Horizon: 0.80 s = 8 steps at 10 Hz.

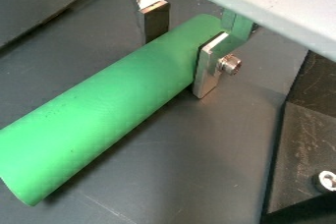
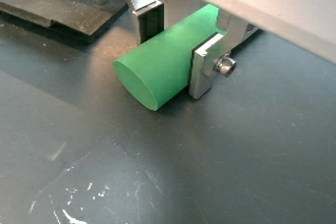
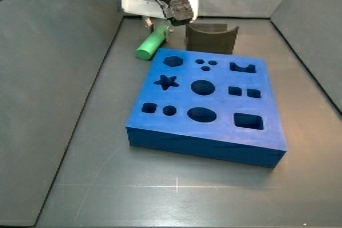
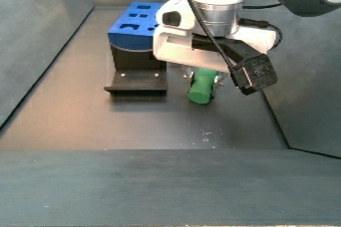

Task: Pick up the oval object. Move up. Place the oval object on the fixture. Regrasp the oval object. Move to above the board. Insert the oval object.
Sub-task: Pick up the oval object, then move up.

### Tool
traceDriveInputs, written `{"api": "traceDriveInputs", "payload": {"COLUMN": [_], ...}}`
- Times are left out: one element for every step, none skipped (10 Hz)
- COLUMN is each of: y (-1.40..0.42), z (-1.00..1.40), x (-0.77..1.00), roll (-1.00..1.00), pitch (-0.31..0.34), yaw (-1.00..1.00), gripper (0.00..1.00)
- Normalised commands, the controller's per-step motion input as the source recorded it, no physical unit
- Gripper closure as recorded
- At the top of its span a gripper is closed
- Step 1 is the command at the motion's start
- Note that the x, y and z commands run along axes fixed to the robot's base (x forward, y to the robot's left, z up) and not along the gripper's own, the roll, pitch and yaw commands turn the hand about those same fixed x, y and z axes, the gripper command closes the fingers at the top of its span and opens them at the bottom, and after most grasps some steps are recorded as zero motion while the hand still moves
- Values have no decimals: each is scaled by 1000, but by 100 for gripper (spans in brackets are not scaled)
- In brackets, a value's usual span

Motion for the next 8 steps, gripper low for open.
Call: {"api": "traceDriveInputs", "payload": {"y": [0, 0, 0, 0, 0, 0, 0, 58], "z": [0, 0, 0, 0, 0, 0, 833, 785], "x": [0, 0, 0, 0, 0, 0, 0, -55], "roll": [0, 0, 0, 0, 0, 0, 0, 7], "pitch": [0, 0, 0, 0, 0, 0, 0, 29], "yaw": [0, 0, 0, 0, 0, 0, 0, -42], "gripper": [100, 100, 100, 100, 100, 100, 100, 100]}}
